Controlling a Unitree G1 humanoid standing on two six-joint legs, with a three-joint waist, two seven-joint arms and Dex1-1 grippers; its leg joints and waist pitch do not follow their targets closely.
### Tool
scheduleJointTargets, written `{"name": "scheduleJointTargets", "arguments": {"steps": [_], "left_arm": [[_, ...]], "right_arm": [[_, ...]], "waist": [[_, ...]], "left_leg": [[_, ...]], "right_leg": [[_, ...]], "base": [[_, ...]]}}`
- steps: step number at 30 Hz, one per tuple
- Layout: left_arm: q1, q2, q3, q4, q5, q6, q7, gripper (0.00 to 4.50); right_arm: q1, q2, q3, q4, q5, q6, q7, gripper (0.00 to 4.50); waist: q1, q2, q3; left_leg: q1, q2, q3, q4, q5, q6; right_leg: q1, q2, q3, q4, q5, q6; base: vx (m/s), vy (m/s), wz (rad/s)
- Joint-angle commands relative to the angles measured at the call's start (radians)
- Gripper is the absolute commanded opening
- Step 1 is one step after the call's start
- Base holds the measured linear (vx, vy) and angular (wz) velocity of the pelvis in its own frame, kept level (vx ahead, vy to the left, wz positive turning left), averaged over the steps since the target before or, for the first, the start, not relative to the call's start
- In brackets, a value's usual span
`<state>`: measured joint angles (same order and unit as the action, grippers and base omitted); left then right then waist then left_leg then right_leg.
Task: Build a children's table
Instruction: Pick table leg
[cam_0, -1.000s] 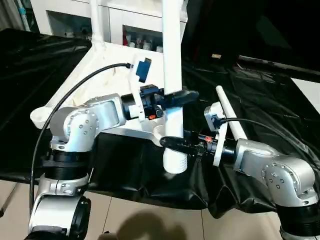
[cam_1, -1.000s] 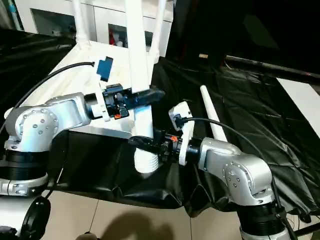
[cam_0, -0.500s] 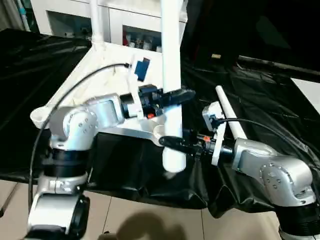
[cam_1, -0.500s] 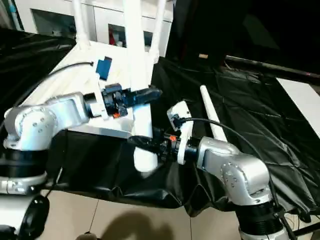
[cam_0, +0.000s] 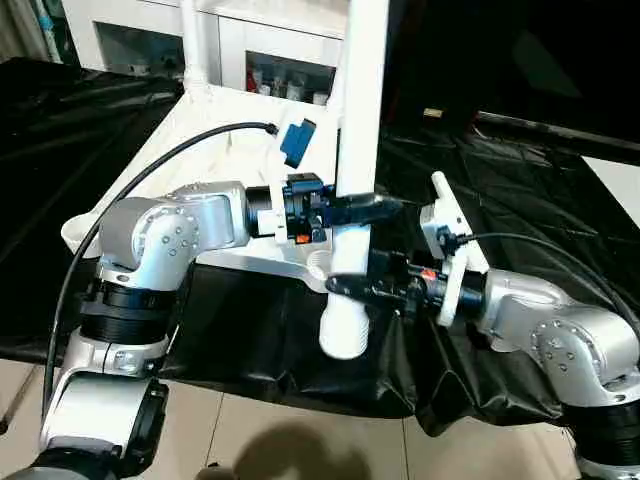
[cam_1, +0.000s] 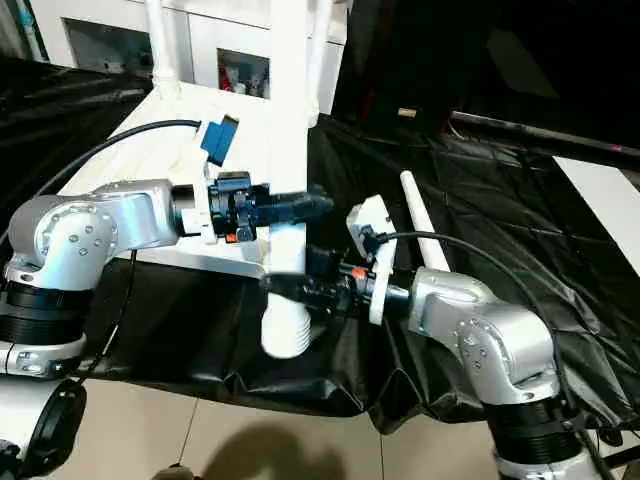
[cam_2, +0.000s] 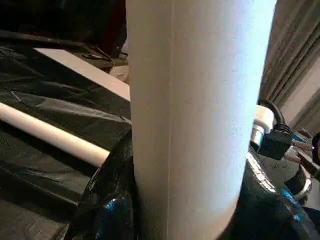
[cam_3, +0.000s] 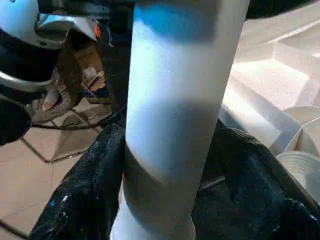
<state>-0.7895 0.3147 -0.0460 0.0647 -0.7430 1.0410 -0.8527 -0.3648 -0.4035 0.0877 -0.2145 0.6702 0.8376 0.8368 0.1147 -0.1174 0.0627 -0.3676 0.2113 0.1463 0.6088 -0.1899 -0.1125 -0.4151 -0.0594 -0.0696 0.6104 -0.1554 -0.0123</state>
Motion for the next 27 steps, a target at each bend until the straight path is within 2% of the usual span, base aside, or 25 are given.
{"name": "scheduleJointTargets", "arguments": {"steps": [1, 3, 4, 7, 16, 17, 18, 25, 27], "left_arm": [[-0.025, 0.007, -0.018, -0.013, 0.001, -0.009, -0.031, 1.85], [-0.023, 0.013, -0.03, -0.021, -0.003, -0.009, -0.05, 1.85], [-0.024, 0.012, -0.034, -0.026, -0.004, -0.009, -0.055, 1.85], [-0.026, 0.011, -0.035, -0.026, -0.003, -0.012, -0.059, 1.85], [-0.041, 0.002, -0.042, -0.015, -0.002, -0.027, -0.078, 1.85], [-0.041, 0.002, -0.042, -0.015, -0.002, -0.027, -0.078, 1.85], [-0.041, 0.001, -0.042, -0.015, -0.002, -0.027, -0.078, 1.85], [-0.042, 0.001, -0.045, -0.014, -0.001, -0.029, -0.091, 1.85], [-0.042, 0.001, -0.046, -0.014, -0.002, -0.031, -0.093, 1.85]], "right_arm": [[-0.004, -0.019, 0.004, 0.016, -0.003, 0.013, 0.005, 2.99], [-0.007, -0.016, 0.008, 0.022, 0.0, 0.012, 0.012, 2.99], [-0.012, -0.012, 0.013, 0.029, 0.005, 0.017, 0.017, 2.99], [-0.016, -0.01, 0.019, 0.037, 0.006, 0.02, 0.023, 2.99], [-0.017, -0.011, 0.043, 0.046, 0.007, 0.035, 0.04, 2.99], [-0.017, -0.011, 0.043, 0.046, 0.007, 0.035, 0.04, 2.99], [-0.016, -0.01, 0.044, 0.046, 0.009, 0.034, 0.041, 2.99], [-0.017, -0.002, 0.043, 0.052, 0.007, 0.033, 0.04, 2.99], [-0.016, 0.0, 0.041, 0.055, 0.008, 0.032, 0.04, 2.71]], "waist": [[0.003, 0.02, -0.068], [0.003, 0.021, -0.068], [0.003, 0.017, -0.068], [0.003, 0.021, -0.068], [0.004, 0.02, -0.068], [0.005, 0.025, -0.068], [0.004, 0.023, -0.068], [0.004, 0.024, -0.069], [0.004, 0.024, -0.069]], "left_leg": [[0.004, 0.013, 0.008, -0.078, -0.171, -0.047], [0.004, 0.013, 0.008, -0.079, -0.174, -0.047], [0.004, 0.014, 0.008, -0.079, -0.17, -0.047], [0.004, 0.014, 0.007, -0.079, -0.163, -0.05], [0.004, 0.014, 0.008, -0.079, -0.173, -0.052], [0.004, 0.014, 0.007, -0.079, -0.174, -0.053], [0.004, 0.014, 0.008, -0.079, -0.174, -0.053], [0.004, 0.014, 0.008, -0.078, -0.164, -0.053], [0.004, 0.015, 0.007, -0.078, -0.165, -0.054]], "right_leg": [[0.057, -0.071, 0.038, -0.078, -0.377, -0.075], [0.056, -0.071, 0.038, -0.077, -0.379, -0.079], [0.057, -0.071, 0.038, -0.076, -0.373, -0.081], [0.057, -0.071, 0.038, -0.073, -0.35, -0.094], [0.058, -0.072, 0.039, -0.075, -0.364, -0.09], [0.058, -0.073, 0.039, -0.075, -0.364, -0.091], [0.058, -0.072, 0.038, -0.075, -0.364, -0.091], [0.059, -0.071, 0.039, -0.072, -0.339, -0.1], [0.059, -0.071, 0.038, -0.071, -0.333, -0.104]], "base": [[0.0, 0.0, 0.0], [0.0, 0.0, 0.0], [0.0, 0.0, 0.0], [0.0, 0.0, 0.0], [0.0, 0.0, 0.0], [0.0, 0.0, 0.0], [0.0, 0.0, 0.0], [0.0, 0.0, 0.0], [0.0, 0.0, 0.0]]}}
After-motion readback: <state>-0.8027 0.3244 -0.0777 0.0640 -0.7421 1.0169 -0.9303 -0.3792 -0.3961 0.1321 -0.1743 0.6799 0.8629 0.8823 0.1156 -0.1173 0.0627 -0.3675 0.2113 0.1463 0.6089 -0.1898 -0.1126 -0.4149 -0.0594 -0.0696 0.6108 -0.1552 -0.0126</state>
